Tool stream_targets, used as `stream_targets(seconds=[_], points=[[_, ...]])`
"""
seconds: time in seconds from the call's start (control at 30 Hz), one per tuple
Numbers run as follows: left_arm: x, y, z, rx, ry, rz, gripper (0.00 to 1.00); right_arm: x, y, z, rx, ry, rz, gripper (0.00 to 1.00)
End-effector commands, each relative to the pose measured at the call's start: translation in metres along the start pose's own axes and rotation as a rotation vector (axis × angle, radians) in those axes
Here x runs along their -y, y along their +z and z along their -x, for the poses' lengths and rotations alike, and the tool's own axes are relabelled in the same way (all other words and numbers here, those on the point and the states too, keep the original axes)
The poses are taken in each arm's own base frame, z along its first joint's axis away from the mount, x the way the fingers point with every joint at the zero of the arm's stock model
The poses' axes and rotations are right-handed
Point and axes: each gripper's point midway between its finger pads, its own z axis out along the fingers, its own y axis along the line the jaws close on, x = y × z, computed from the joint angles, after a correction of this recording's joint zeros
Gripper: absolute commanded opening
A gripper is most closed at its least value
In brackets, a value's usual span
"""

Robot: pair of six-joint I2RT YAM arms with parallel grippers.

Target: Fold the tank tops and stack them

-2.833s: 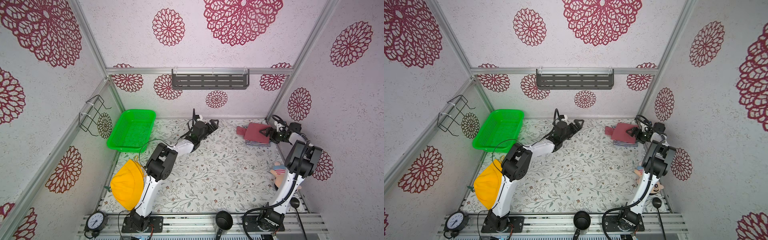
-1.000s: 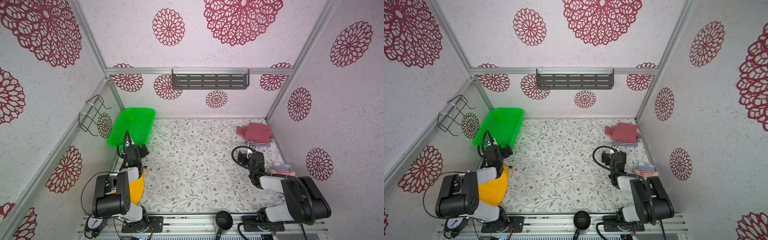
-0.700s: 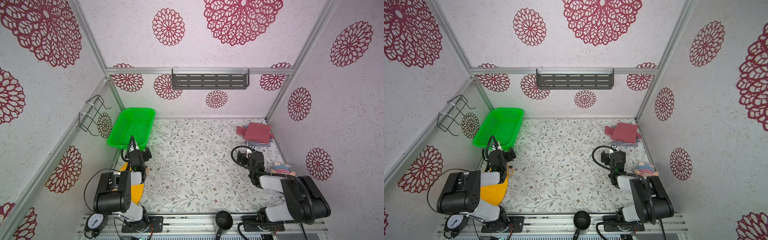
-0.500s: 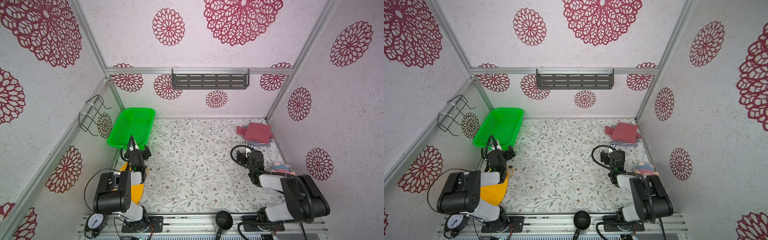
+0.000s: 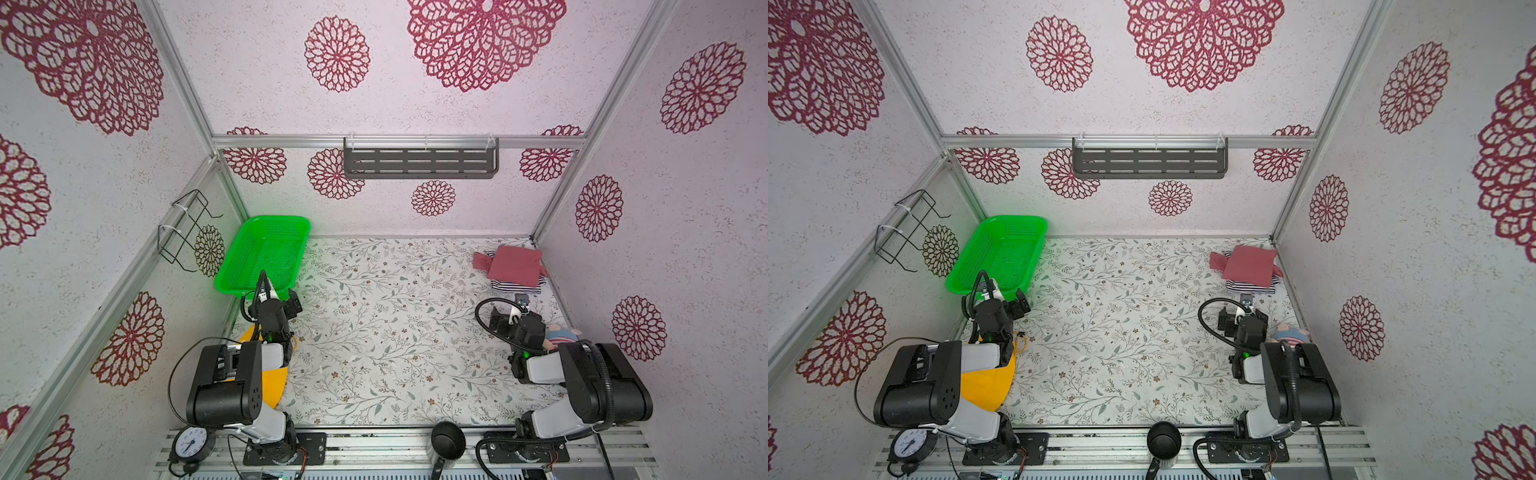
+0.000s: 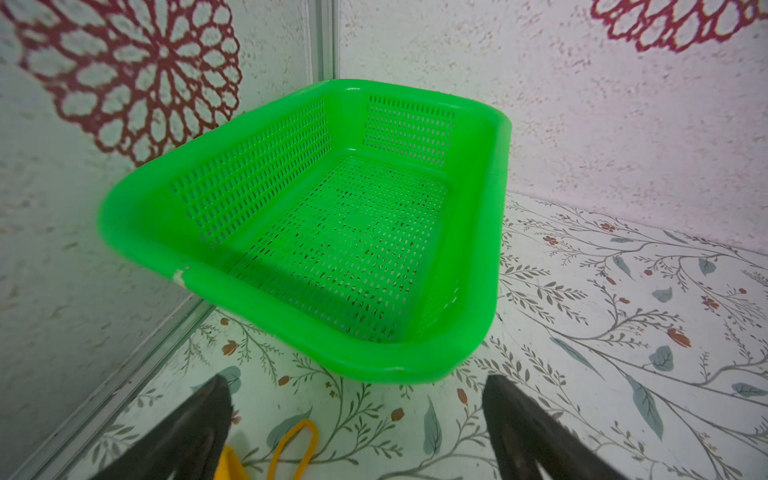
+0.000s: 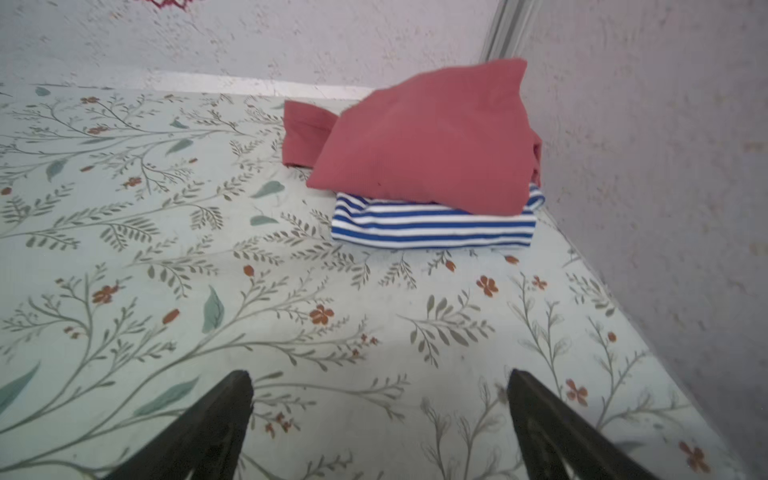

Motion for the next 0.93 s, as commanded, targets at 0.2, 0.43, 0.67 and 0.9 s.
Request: stream_targets(seconds=[0.2,0.43,0.67,0.9], points=[[-0.0001,0.0003,0.0056,0.027,0.019,0.003,0.97,-0.0054,0.0005,0.0422,0.145,0.065,0.045,0.99],[0.0002,0.0003,0.0059,0.028,0.018,0.003,0.97,-0.0058,0.0008,0.0416,0.144,0.064,0.045,0.99],[0.0,0.0003,0.0063,0.029,0.017,0.003,0.97,-0.0062,0.0034,0.0411,0.136,0.065,0.046,0.99],[-0.0001,0.0001,0.0064,0.029,0.017,0.003,0.97,-0.0058,0.0009,0.0421,0.147,0.066,0.045,0.99]])
